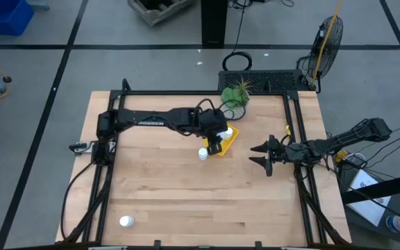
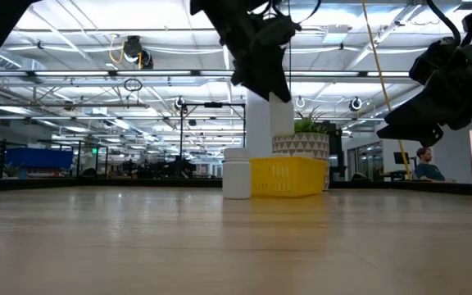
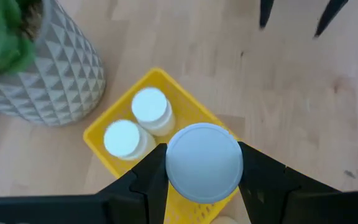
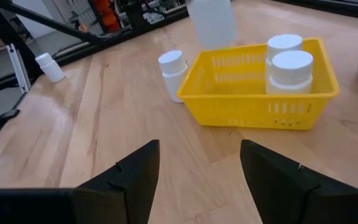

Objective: Pick and place pill bottles into a basket
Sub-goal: Put the top white medicine bottle into the bin

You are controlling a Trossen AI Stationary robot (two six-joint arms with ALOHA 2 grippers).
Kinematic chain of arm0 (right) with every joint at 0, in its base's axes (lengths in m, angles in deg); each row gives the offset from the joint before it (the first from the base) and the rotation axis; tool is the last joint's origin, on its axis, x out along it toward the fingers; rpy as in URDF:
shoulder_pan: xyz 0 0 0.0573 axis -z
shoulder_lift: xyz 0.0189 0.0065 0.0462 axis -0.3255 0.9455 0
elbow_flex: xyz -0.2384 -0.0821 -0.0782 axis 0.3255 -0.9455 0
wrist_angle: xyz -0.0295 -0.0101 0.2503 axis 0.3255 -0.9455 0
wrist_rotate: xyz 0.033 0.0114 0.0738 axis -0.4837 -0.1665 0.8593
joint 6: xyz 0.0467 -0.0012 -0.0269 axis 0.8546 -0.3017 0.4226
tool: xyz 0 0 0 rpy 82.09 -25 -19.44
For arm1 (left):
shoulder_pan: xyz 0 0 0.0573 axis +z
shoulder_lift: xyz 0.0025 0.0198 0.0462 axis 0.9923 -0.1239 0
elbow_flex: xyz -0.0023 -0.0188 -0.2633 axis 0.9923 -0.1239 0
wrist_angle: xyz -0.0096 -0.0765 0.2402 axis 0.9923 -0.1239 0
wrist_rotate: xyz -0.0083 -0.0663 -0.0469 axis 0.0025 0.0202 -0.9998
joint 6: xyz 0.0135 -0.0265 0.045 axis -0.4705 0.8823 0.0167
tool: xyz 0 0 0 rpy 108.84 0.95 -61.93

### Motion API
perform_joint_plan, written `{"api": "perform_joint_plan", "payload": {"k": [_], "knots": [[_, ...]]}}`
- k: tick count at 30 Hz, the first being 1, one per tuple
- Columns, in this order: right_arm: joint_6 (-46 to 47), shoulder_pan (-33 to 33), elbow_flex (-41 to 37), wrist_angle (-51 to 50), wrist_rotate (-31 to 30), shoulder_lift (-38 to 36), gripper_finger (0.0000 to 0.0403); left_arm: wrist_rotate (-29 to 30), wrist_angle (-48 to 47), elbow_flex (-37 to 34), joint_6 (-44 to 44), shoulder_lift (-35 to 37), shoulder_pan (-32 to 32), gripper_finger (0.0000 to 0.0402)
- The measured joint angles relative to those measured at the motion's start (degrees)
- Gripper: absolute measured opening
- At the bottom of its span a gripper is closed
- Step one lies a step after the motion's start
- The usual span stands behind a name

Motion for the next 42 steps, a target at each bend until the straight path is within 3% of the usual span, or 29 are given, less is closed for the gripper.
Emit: {"api": "perform_joint_plan", "payload": {"k": [24,42], "knots": [[0.00,0.01,0.00,0.10,0.02,0.17,0.0215,-0.21,6.82,-0.04,-2.14,-10.35,-0.25,0.0162],[0.00,0.00,0.00,0.08,0.02,0.20,0.0215,-1.49,11.00,-0.02,-2.99,-11.81,1.96,0.0162]]}}
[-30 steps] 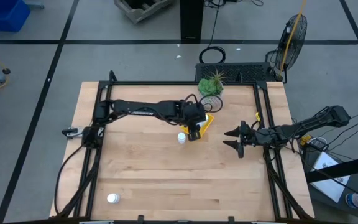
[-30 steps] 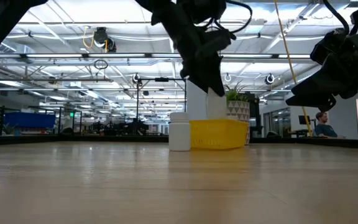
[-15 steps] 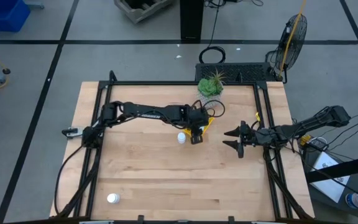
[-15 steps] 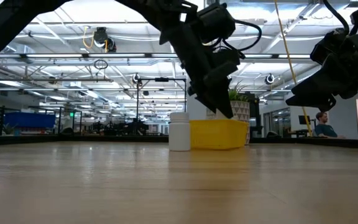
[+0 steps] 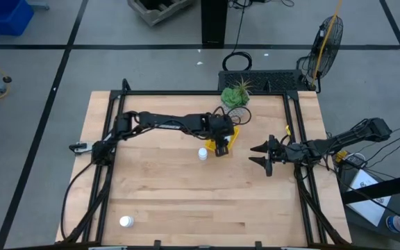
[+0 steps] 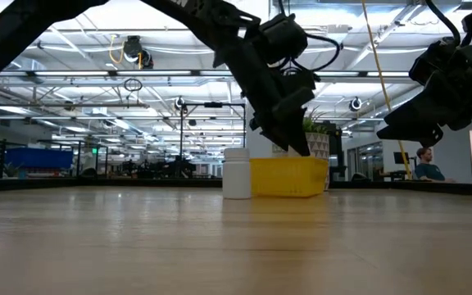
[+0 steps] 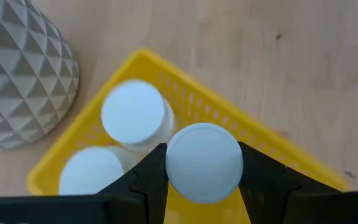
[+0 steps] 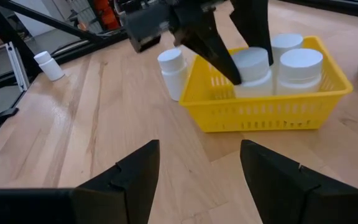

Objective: Pick and place pill bottles into a basket
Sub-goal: Put the top white medicine bottle into the bin

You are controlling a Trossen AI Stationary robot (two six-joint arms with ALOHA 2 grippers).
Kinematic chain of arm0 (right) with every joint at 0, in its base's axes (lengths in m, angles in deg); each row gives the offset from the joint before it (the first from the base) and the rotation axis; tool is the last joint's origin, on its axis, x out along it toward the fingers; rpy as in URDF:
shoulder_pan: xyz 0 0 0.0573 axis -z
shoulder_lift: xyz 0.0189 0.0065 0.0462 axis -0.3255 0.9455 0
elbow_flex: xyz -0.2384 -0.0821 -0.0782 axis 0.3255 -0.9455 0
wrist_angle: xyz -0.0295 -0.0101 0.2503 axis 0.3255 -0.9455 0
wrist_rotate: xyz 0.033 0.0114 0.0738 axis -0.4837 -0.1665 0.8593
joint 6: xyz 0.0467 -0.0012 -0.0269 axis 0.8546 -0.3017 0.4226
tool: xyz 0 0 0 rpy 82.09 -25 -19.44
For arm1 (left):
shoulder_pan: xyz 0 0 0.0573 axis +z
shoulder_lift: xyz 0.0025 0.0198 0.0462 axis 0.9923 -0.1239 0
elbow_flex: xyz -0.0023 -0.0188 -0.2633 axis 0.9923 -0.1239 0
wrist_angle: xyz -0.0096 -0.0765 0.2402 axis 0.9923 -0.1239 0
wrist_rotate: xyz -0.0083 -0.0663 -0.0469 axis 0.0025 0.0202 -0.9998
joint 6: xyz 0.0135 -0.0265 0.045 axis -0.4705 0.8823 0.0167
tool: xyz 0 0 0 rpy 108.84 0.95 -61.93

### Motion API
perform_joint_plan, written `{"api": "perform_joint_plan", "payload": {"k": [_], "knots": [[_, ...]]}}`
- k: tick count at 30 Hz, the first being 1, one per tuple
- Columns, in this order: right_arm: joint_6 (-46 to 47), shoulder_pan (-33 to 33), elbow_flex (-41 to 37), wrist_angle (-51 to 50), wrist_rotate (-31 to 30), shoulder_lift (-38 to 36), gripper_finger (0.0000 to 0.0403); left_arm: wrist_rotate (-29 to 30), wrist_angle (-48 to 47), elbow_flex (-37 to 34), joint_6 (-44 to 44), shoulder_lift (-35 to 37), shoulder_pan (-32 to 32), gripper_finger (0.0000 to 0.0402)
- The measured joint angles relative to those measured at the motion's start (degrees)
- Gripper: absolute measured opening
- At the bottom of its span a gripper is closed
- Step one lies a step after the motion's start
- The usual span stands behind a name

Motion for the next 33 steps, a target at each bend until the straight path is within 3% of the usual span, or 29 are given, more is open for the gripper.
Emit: {"api": "perform_joint_plan", "payload": {"k": [16,24,33], "knots": [[0.00,0.02,0.00,0.00,0.00,0.00,0.0215,-0.96,0.69,-0.01,-0.04,-0.13,-0.06,0.0162],[0.00,0.01,0.00,0.00,0.00,0.00,0.0215,-0.98,1.50,0.00,-0.02,-0.13,-0.05,0.0224],[0.00,0.01,0.00,0.00,0.00,0.00,0.0215,-1.03,1.23,0.00,-0.02,-0.13,-0.05,0.0232]]}}
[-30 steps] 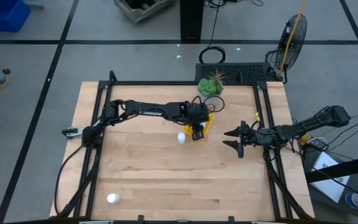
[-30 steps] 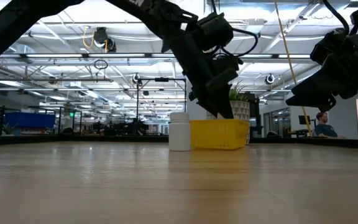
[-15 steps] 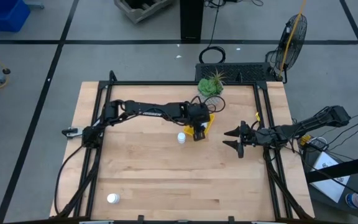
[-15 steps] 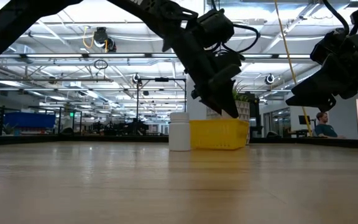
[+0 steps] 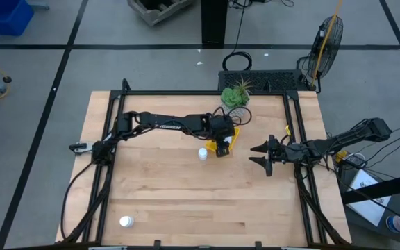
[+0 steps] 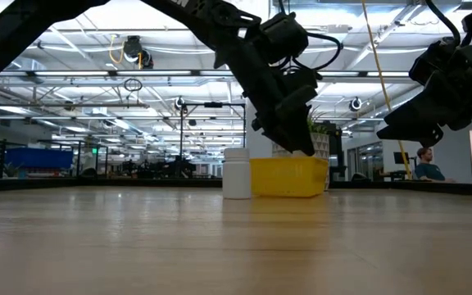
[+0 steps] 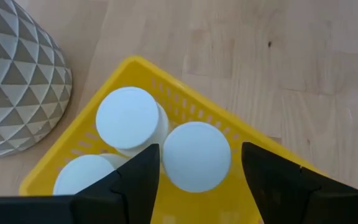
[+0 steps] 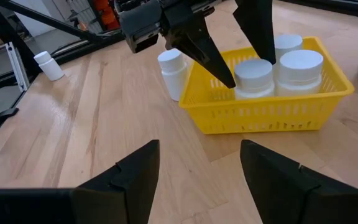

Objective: Pick and place pill bottles into a basket
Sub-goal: Put the top white medicine bottle into the bin

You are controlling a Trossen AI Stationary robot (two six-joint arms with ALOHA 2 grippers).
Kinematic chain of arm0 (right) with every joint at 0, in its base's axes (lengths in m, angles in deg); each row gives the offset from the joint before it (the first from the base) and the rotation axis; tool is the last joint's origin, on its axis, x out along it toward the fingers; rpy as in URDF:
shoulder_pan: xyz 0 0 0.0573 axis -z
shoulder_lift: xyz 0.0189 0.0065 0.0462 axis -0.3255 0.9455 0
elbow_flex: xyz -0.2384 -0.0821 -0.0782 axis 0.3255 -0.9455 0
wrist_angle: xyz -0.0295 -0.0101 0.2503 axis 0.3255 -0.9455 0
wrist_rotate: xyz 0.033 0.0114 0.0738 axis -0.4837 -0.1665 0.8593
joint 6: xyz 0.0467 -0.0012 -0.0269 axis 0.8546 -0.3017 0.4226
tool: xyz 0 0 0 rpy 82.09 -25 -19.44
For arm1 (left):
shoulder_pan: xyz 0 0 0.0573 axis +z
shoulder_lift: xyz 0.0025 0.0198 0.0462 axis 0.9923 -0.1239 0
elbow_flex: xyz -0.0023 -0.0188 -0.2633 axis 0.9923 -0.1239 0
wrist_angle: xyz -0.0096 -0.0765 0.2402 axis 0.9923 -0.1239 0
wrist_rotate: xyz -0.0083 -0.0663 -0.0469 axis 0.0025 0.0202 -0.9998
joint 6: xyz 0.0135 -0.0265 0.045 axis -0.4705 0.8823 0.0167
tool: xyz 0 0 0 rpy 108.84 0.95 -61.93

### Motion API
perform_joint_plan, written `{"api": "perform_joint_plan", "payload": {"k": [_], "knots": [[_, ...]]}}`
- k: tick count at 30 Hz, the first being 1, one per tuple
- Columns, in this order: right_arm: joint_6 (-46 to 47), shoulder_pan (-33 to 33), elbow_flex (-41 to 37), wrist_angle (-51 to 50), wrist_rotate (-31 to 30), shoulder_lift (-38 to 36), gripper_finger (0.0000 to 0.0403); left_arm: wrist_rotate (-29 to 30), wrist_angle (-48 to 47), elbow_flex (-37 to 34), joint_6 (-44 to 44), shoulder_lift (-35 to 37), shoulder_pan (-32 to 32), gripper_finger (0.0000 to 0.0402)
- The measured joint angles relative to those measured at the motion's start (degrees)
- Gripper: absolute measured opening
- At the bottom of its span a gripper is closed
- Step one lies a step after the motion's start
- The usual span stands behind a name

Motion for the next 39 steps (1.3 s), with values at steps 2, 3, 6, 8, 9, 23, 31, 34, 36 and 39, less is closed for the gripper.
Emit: {"api": "perform_joint_plan", "payload": {"k": [2,3,6,8,9,23,31,34,36,39], "knots": [[0.01,-0.01,0.00,0.00,0.00,0.00,0.0215,0.02,-0.28,0.00,0.00,0.00,0.00,0.0233],[0.00,-0.01,0.00,0.00,0.00,-0.01,0.0215,0.02,-0.53,0.00,0.00,0.00,0.00,0.0233],[0.00,0.01,0.00,0.00,0.00,0.00,0.0215,0.02,-1.31,0.00,-0.18,0.00,0.00,0.0233],[0.00,0.00,0.00,0.00,0.00,0.00,0.0215,0.02,-2.08,0.00,-0.37,0.00,0.00,0.0233],[0.00,0.00,0.01,0.00,0.00,0.00,0.0215,0.02,-2.55,0.00,-0.37,0.00,0.00,0.0234],[0.02,0.00,0.02,-0.02,0.00,-0.02,0.0215,-0.02,-3.01,-0.02,-1.12,1.67,0.00,0.0235],[0.02,0.01,0.02,-0.06,0.00,0.03,0.0215,0.04,-5.71,-0.02,-0.60,5.54,-0.08,0.0235],[0.00,-0.01,0.02,-0.11,0.00,0.04,0.0215,0.68,-10.78,0.01,2.54,7.61,-0.40,0.0235],[0.00,-0.01,0.00,-0.04,0.00,0.04,0.0215,1.97,-15.49,0.03,5.34,8.94,-0.84,0.0235],[0.00,0.01,0.02,-0.01,0.01,0.07,0.0215,4.12,-22.20,0.02,9.80,10.28,-2.08,0.0235]]}}
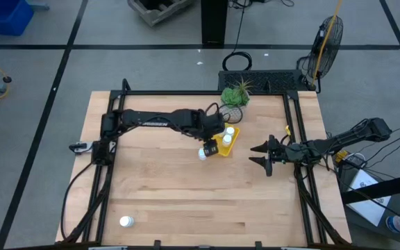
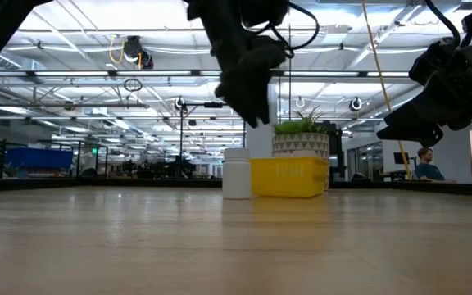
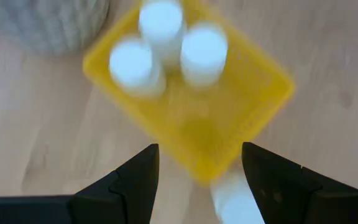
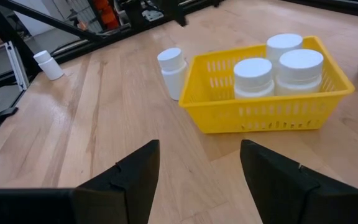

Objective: Pick and place pill bottles into a basket
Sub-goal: Put the top white medicine bottle into the bin

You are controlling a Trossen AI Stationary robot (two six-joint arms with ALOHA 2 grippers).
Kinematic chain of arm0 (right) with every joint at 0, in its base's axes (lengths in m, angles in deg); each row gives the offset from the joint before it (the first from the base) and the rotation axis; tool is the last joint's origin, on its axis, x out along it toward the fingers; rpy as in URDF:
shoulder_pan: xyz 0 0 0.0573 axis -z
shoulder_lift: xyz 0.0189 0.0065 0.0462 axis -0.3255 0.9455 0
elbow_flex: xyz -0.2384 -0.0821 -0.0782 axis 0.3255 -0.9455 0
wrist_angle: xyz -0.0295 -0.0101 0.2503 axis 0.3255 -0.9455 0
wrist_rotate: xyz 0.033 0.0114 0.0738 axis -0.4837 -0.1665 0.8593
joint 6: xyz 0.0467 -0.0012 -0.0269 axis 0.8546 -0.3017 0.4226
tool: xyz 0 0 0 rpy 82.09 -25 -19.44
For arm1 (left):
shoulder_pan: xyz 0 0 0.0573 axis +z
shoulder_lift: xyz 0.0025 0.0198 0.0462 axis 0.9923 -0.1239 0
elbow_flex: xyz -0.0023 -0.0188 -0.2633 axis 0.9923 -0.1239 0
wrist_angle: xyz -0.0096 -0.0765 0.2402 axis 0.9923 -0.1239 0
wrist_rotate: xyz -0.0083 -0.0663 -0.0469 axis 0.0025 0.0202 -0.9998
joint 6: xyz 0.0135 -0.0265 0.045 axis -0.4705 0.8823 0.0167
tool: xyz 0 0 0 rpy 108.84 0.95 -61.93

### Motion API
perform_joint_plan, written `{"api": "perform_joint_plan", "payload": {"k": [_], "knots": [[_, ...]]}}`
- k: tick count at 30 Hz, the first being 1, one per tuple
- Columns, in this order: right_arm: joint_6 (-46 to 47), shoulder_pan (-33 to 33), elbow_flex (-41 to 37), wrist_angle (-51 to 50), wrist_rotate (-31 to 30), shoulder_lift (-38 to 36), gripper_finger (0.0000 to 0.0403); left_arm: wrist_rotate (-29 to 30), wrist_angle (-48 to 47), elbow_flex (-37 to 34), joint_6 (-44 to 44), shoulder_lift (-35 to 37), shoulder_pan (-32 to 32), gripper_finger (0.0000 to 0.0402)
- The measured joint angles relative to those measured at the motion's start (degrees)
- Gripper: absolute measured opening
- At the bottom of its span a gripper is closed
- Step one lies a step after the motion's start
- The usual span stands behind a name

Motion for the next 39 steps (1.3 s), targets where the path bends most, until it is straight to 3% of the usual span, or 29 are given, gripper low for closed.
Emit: {"api": "perform_joint_plan", "payload": {"k": [2,10,15,19,23,27,30,35,39], "knots": [[0.00,-0.01,0.00,0.24,-0.03,0.00,0.0215,0.93,-4.48,-0.02,2.43,0.88,-1.07,0.0235],[0.01,-0.02,0.00,0.03,-0.01,0.07,0.0215,5.11,-7.39,-0.04,7.04,6.02,-7.72,0.0235],[0.00,-0.02,0.00,-0.06,-0.01,0.09,0.0215,11.37,-9.04,-0.04,10.32,10.19,-13.12,0.0234],[0.00,-0.02,0.00,0.09,-0.01,0.04,0.0215,19.97,-6.09,-0.25,11.16,12.17,-17.29,0.0234],[0.00,-0.02,0.00,0.01,-0.01,0.07,0.0215,24.49,-2.92,-3.98,11.71,12.47,-19.10,0.0235],[0.02,0.00,0.00,0.03,-0.01,0.09,0.0215,23.74,-3.26,-11.55,16.15,12.94,-18.36,0.0235],[0.00,0.00,0.00,0.03,-0.02,0.08,0.0215,19.51,-2.97,-16.49,17.18,13.71,-16.53,0.0234],[0.02,-0.02,0.00,0.03,-0.01,0.07,0.0215,8.10,0.69,-18.93,17.54,14.70,-11.87,0.0235],[0.00,-0.02,0.00,0.03,-0.01,0.07,0.0215,3.78,5.09,-18.84,16.70,14.74,-8.72,0.0235]]}}
